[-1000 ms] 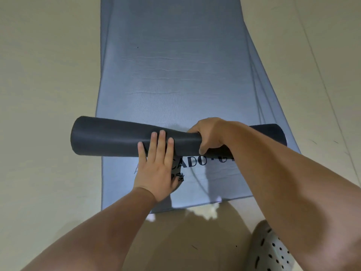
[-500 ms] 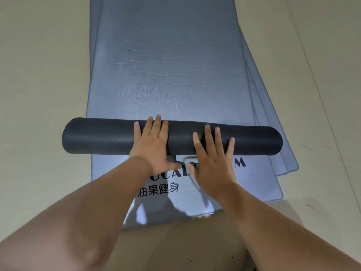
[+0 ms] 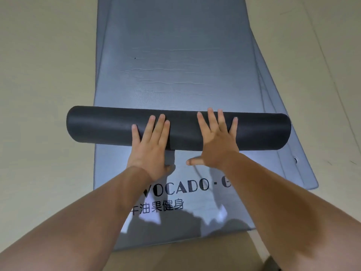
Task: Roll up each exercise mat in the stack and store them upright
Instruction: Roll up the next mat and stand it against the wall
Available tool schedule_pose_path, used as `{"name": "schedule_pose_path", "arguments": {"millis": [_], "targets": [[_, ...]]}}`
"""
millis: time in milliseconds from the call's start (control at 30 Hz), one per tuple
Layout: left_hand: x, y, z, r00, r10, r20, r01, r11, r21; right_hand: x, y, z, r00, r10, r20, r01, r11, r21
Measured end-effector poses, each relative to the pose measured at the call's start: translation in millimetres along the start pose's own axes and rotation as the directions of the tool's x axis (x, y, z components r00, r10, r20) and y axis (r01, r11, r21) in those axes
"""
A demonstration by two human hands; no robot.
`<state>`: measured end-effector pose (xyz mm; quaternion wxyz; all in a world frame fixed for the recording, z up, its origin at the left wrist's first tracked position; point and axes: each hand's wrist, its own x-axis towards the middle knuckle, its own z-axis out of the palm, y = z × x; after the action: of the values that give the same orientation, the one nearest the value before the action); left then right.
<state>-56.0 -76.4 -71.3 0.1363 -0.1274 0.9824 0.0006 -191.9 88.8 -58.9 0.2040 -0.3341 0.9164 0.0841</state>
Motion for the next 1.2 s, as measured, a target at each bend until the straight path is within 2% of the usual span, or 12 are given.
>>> {"name": "schedule_pose_path", "arguments": {"millis": [67, 133, 200, 233, 367, 567, 700, 800, 1000, 1133, 1200], "targets": [[24, -5, -11, 0.999, -0.007, 0.046, 0.008, 1.0, -0.018, 13, 4, -16, 1.0, 0.007, 0.002, -0.007, 0.999, 0.053], [47, -12, -22, 0.996, 0.007, 0.092, -0.003, 0.999, -0.047, 16, 5, -26, 0.997, 0.002, -0.076, 0.004, 0.997, 0.078], [68, -19, -32, 0.991, 0.024, 0.134, -0.012, 0.996, -0.087, 11, 2, -22, 0.98, -0.043, -0.195, 0.041, 0.999, -0.014], [77, -22, -36, 0.988, 0.026, 0.155, -0.01, 0.995, -0.103, 8, -1, -16, 0.978, -0.065, -0.198, 0.054, 0.997, -0.06], [94, -27, -44, 0.984, 0.027, 0.176, -0.013, 0.996, -0.085, 23, -9, -7, 0.992, -0.016, -0.124, -0.002, 0.99, -0.141], [96, -23, -33, 0.999, 0.001, 0.035, 0.002, 0.997, -0.08, 46, -5, -29, 0.999, -0.004, -0.041, 0.0, 0.995, -0.097], [99, -24, -42, 0.998, 0.026, 0.05, -0.021, 0.996, -0.091, 44, -2, -34, 1.0, -0.015, -0.021, 0.014, 0.998, -0.064], [82, -20, -48, 0.994, 0.031, 0.102, -0.023, 0.997, -0.08, 28, -6, -30, 1.0, -0.016, -0.017, 0.016, 0.999, -0.044], [18, -8, -48, 0.971, 0.051, 0.232, -0.046, 0.999, -0.025, -35, -25, -23, 0.995, -0.022, 0.095, 0.02, 1.0, 0.023], [-18, -8, -52, 0.902, 0.083, 0.423, -0.07, 0.996, -0.046, -72, -40, -17, 0.967, -0.086, 0.241, 0.076, 0.996, 0.053], [-26, -4, -54, 0.884, 0.062, 0.464, -0.051, 0.998, -0.037, -76, -42, -16, 0.963, -0.084, 0.256, 0.067, 0.995, 0.074]]}}
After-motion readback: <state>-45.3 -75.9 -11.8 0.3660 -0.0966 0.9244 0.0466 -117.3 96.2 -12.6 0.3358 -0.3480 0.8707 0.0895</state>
